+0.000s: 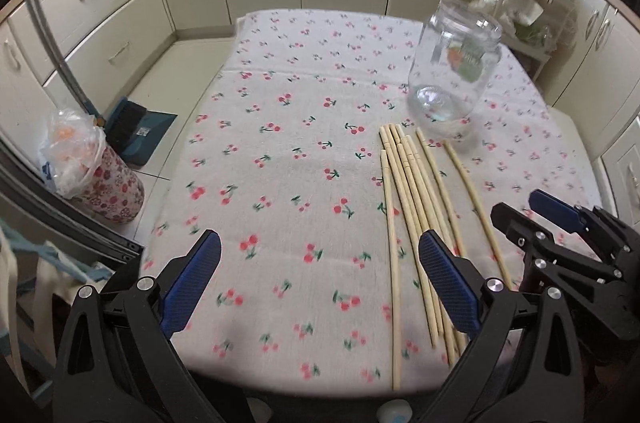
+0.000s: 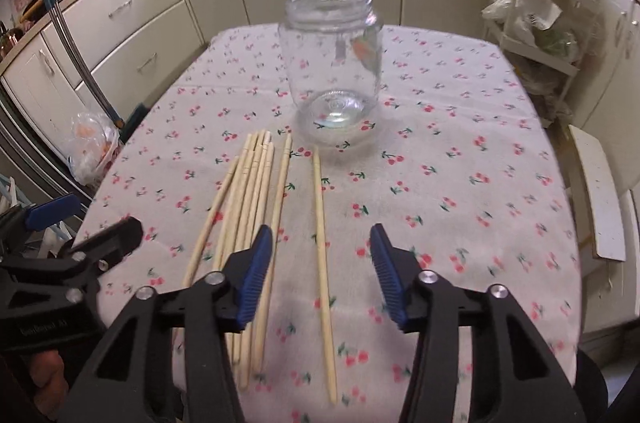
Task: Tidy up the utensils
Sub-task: 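Lower the right tool onto a chopstick and close while the left tool grasps another chopstick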
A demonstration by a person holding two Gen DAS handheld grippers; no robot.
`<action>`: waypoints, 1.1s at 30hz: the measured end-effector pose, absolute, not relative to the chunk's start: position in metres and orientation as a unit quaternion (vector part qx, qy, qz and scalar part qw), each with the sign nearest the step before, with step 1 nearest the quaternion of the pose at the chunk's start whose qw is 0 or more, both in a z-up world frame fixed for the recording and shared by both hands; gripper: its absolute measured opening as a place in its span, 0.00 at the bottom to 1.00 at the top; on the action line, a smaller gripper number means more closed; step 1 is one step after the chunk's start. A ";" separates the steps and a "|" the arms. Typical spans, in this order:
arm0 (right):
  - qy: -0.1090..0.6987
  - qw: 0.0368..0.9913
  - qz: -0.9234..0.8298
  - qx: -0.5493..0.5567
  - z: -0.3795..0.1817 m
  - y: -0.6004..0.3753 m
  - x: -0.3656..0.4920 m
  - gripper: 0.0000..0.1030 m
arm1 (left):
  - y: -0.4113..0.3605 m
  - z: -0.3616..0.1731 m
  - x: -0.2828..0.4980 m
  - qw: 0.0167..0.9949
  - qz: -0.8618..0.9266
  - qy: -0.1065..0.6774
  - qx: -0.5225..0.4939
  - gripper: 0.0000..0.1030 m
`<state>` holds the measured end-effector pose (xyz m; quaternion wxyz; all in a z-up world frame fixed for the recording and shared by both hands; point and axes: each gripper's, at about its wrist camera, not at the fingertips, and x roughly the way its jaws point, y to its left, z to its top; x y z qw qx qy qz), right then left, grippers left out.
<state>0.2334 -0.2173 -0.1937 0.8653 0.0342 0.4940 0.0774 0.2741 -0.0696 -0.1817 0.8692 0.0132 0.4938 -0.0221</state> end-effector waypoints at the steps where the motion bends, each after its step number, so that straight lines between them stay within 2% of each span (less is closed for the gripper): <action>1: 0.495 0.865 0.077 0.032 -0.196 -0.217 0.237 0.46 | -0.072 -0.187 0.280 0.868 -0.020 0.496 0.017 0.92; 6: 0.503 0.860 0.087 0.017 -0.207 -0.216 0.258 0.45 | -0.080 -0.204 0.298 0.862 -0.018 0.505 0.025 0.92; 9: 0.512 0.854 0.089 0.009 -0.217 -0.216 0.268 0.38 | -0.086 -0.213 0.309 0.860 -0.013 0.509 0.032 0.92; 15: 0.512 0.856 0.068 0.012 -0.225 -0.231 0.269 0.13 | -0.091 -0.227 0.322 0.853 -0.013 0.520 0.049 0.83; 19: 0.513 0.856 0.054 0.029 -0.224 -0.248 0.265 0.12 | -0.098 -0.230 0.326 0.858 -0.025 0.510 0.055 0.75; 21: 0.512 0.856 0.058 0.022 -0.224 -0.248 0.265 0.12 | -0.103 -0.230 0.329 0.861 -0.036 0.504 0.058 0.69; 27: 0.509 0.858 0.061 0.038 -0.225 -0.251 0.270 0.12 | -0.112 -0.228 0.337 0.863 -0.076 0.495 0.058 0.43; 30: 0.505 0.860 0.064 0.037 -0.225 -0.250 0.270 0.11 | -0.111 -0.226 0.338 0.860 -0.097 0.498 0.049 0.21; 31: 0.503 0.861 0.063 0.036 -0.226 -0.250 0.270 0.08 | -0.109 -0.226 0.340 0.858 -0.103 0.501 0.043 0.12; 33: 0.502 0.861 0.067 0.042 -0.226 -0.252 0.269 0.07 | -0.106 -0.226 0.343 0.855 -0.110 0.506 0.036 0.06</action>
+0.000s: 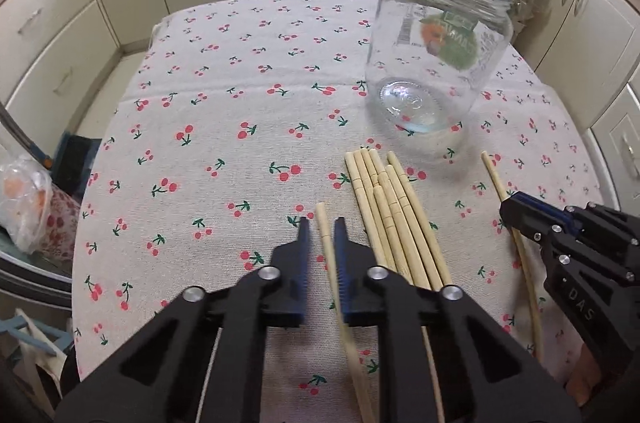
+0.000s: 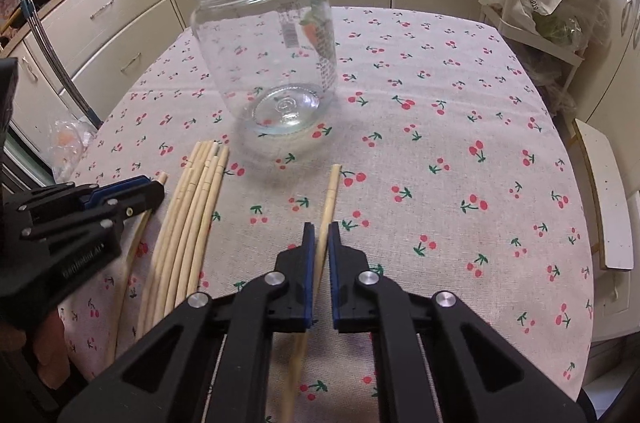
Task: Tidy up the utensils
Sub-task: 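Lower the right tool onto a chopstick and close while the left tool grasps another chopstick, then lift the chopstick with the left tool and drop it into the glass jar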
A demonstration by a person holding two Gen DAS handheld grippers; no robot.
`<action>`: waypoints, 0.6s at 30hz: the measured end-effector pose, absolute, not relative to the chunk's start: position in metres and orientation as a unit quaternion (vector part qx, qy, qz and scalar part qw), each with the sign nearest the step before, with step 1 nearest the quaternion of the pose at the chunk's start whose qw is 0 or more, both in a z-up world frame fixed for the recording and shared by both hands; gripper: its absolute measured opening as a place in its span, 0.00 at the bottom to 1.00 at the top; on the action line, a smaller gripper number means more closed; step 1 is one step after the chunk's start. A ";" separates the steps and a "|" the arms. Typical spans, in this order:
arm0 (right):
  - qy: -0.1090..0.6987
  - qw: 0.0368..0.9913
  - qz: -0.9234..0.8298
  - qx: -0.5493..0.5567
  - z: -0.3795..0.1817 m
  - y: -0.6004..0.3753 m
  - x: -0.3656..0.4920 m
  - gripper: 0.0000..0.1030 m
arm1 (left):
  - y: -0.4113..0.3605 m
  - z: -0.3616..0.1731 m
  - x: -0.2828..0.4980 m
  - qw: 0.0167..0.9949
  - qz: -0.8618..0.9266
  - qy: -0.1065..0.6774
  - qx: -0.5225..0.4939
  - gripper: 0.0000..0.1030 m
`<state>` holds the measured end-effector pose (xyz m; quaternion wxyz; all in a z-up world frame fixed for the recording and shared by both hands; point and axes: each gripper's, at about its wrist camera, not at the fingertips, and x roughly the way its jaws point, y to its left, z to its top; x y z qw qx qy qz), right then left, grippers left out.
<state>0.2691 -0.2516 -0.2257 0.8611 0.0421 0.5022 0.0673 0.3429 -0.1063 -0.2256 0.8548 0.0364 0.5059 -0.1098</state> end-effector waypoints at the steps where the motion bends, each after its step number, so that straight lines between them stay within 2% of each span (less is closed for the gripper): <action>1: 0.502 0.861 0.069 0.045 -0.226 -0.253 0.269 0.07 | -0.103 -0.226 0.345 0.852 -0.117 0.509 0.027 0.06; 13: 0.499 0.862 0.075 0.050 -0.227 -0.255 0.272 0.06 | -0.102 -0.222 0.348 0.848 -0.128 0.513 0.025 0.05; 18: 0.482 0.867 0.082 0.093 -0.230 -0.267 0.268 0.06 | -0.098 -0.183 0.347 0.875 -0.135 0.464 0.001 0.05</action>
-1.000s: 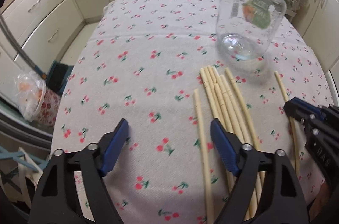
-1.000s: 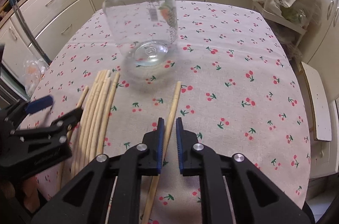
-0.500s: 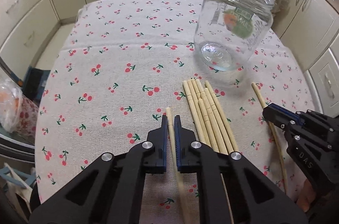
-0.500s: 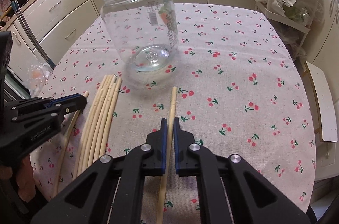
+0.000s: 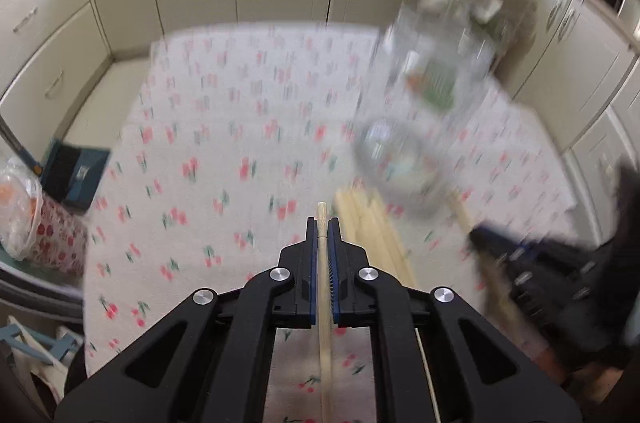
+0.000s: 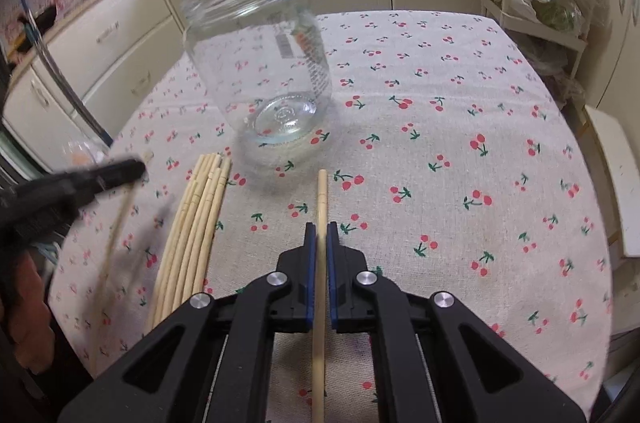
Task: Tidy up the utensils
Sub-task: 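Lift the chopstick with the left tool and drop it into the glass jar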
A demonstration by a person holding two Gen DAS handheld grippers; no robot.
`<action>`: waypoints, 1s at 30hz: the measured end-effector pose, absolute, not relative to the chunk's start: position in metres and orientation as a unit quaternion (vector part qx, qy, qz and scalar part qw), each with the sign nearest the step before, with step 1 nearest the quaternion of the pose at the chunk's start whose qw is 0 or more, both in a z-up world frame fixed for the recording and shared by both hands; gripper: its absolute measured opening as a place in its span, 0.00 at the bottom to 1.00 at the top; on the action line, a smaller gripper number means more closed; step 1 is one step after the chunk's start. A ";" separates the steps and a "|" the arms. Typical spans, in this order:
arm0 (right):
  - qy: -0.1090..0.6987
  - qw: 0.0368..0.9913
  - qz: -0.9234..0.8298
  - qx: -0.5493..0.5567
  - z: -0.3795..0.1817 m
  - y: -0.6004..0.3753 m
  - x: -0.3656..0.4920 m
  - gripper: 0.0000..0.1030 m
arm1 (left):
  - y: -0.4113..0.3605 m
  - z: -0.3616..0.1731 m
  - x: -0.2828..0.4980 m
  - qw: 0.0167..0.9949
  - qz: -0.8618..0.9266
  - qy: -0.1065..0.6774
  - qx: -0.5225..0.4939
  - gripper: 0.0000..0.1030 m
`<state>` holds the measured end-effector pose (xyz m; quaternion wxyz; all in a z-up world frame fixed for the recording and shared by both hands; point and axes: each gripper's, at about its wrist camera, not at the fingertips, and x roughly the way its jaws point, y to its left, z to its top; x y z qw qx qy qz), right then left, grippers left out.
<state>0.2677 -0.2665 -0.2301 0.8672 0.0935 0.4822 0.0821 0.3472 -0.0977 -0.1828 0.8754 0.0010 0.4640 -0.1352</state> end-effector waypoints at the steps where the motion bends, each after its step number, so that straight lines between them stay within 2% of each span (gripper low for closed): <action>1: 0.477 0.869 0.083 0.105 -0.231 -0.269 0.266 0.06 | -0.097 -0.167 0.349 0.886 -0.137 0.443 -0.010 0.05; 10: 0.466 0.869 0.088 0.143 -0.233 -0.276 0.263 0.06 | -0.097 -0.075 0.377 0.932 -0.170 0.300 -0.114 0.05; 16: 0.465 0.868 0.090 0.149 -0.234 -0.278 0.264 0.06 | -0.117 -0.035 0.391 0.946 -0.188 0.228 -0.135 0.05; 23: 0.464 0.868 0.090 0.151 -0.235 -0.279 0.265 0.06 | -0.134 -0.021 0.426 0.953 -0.175 0.186 -0.162 0.05; 30: 0.464 0.867 0.092 0.156 -0.235 -0.280 0.266 0.06 | -0.151 -0.026 0.445 0.972 -0.127 0.137 -0.144 0.05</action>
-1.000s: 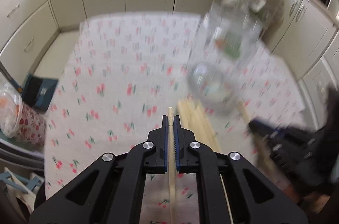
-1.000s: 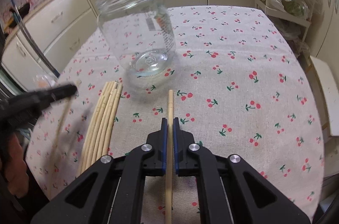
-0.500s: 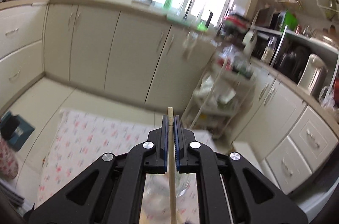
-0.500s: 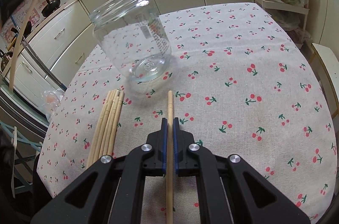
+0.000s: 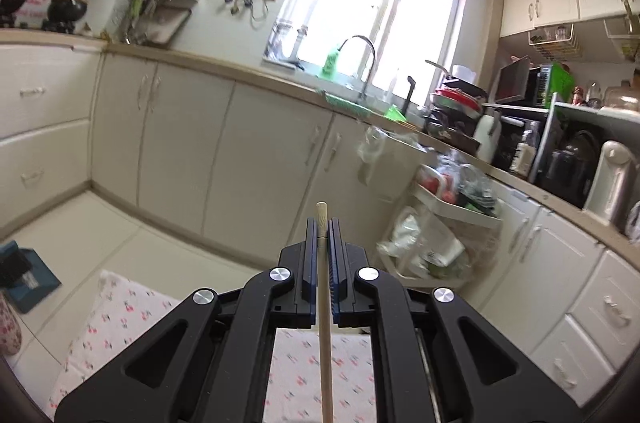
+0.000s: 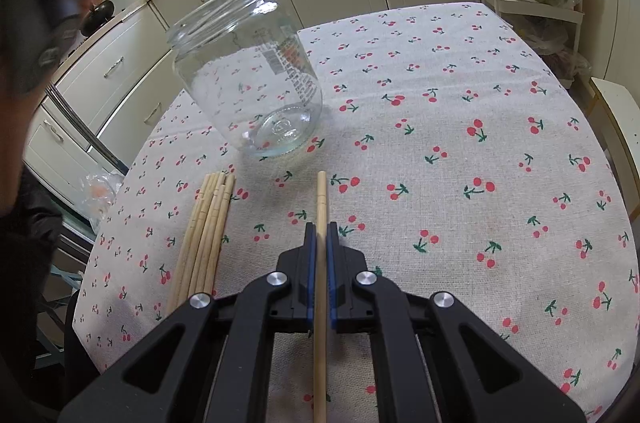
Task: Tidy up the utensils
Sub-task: 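Lift the chopstick with the left tool and drop it into the glass jar, then lift the chopstick with the right tool and drop it into the jar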
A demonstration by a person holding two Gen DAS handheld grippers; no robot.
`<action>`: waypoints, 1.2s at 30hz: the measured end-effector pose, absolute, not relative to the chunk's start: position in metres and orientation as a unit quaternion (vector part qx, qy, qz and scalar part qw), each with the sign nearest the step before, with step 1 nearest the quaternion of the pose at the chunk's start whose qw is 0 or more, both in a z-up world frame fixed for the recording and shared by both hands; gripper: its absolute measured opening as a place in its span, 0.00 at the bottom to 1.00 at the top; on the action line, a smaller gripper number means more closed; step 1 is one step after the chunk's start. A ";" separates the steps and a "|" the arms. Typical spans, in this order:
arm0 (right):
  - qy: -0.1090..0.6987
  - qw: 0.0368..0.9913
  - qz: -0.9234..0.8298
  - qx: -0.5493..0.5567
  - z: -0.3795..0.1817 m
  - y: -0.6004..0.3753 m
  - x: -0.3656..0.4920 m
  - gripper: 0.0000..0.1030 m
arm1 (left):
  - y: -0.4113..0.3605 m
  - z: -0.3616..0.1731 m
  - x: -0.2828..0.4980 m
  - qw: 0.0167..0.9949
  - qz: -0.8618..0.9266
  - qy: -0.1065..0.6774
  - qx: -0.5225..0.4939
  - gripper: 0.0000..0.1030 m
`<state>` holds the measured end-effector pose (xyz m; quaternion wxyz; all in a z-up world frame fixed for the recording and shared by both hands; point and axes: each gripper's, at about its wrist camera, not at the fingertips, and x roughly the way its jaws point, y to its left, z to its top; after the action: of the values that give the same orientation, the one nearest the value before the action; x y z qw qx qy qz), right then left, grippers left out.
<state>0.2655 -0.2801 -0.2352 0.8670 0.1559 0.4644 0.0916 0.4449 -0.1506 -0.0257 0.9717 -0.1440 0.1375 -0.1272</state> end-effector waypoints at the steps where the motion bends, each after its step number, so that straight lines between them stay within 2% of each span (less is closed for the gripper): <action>1: 0.465 0.867 0.092 0.157 -0.235 -0.280 0.266 0.06 | -0.154 -0.031 0.449 0.973 -0.122 0.137 -0.142 0.05; 11: 0.465 0.863 0.095 0.170 -0.236 -0.284 0.267 0.06 | -0.174 -0.076 0.438 0.978 -0.121 0.147 -0.091 0.05; 22: 0.464 0.859 0.090 0.198 -0.238 -0.293 0.268 0.06 | -0.171 -0.104 0.400 0.966 -0.138 0.217 -0.014 0.05; 24: 0.463 0.859 0.086 0.202 -0.237 -0.294 0.267 0.06 | -0.167 -0.105 0.390 0.963 -0.138 0.230 -0.003 0.08; 25: 0.462 0.859 0.084 0.204 -0.237 -0.295 0.267 0.06 | -0.163 -0.105 0.385 0.963 -0.137 0.233 -0.003 0.13; 27: 0.459 0.859 0.081 0.211 -0.237 -0.297 0.266 0.06 | -0.153 -0.102 0.376 0.963 -0.132 0.235 -0.010 0.28; 28: 0.454 0.860 0.080 0.217 -0.236 -0.300 0.264 0.06 | -0.145 -0.101 0.368 0.963 -0.126 0.236 -0.016 0.39; 29: 0.448 0.862 0.079 0.223 -0.234 -0.302 0.263 0.06 | -0.138 -0.099 0.364 0.964 -0.123 0.236 -0.021 0.45; 36: 0.389 0.879 0.075 0.266 -0.197 -0.312 0.245 0.06 | -0.085 -0.107 0.322 0.957 -0.109 0.265 -0.034 0.57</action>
<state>0.2445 -0.3122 -0.1970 0.8787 0.2658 0.3893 0.0753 0.3217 -0.0849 -0.1071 0.9574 -0.0338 0.2651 -0.1090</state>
